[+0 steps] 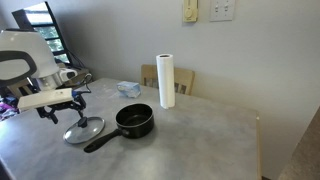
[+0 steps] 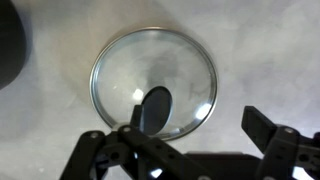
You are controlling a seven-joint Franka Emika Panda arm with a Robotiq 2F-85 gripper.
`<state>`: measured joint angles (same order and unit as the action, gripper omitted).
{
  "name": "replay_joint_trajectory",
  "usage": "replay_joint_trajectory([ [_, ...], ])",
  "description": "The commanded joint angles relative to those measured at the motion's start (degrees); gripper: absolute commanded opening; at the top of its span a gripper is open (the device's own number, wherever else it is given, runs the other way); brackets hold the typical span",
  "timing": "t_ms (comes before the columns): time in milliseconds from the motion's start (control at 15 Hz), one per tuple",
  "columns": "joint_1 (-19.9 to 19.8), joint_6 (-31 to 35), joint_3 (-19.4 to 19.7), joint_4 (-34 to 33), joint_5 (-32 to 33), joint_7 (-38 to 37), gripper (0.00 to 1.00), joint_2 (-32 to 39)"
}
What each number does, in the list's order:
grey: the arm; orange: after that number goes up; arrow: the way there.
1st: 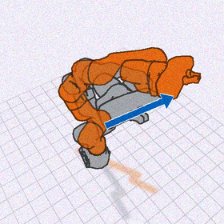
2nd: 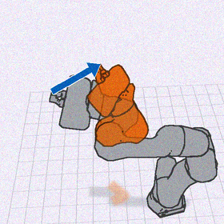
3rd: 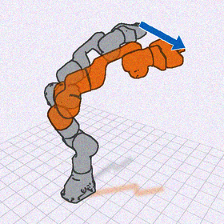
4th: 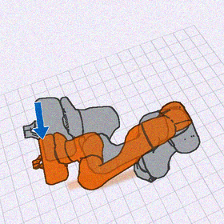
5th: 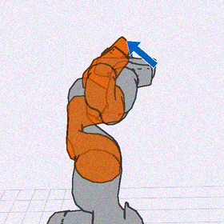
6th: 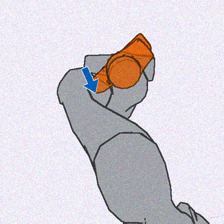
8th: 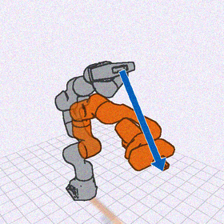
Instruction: Put the glass lid on top of the black pot
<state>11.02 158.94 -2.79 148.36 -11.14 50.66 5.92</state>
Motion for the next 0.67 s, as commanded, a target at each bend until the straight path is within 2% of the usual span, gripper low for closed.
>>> replay_joint_trajectory([
  [0, -1.98, 3.04, -1.23, -5.38, 10.66, -5.72, 1.00, 7.03],
  [400, -3.47, 2.04, -1.28, -10.21, 20.50, -14.15, 1.00, 12.95],
  [600, -5.23, 1.94, -2.56, -10.84, 20.51, -16.28, 1.00, 14.58],
])
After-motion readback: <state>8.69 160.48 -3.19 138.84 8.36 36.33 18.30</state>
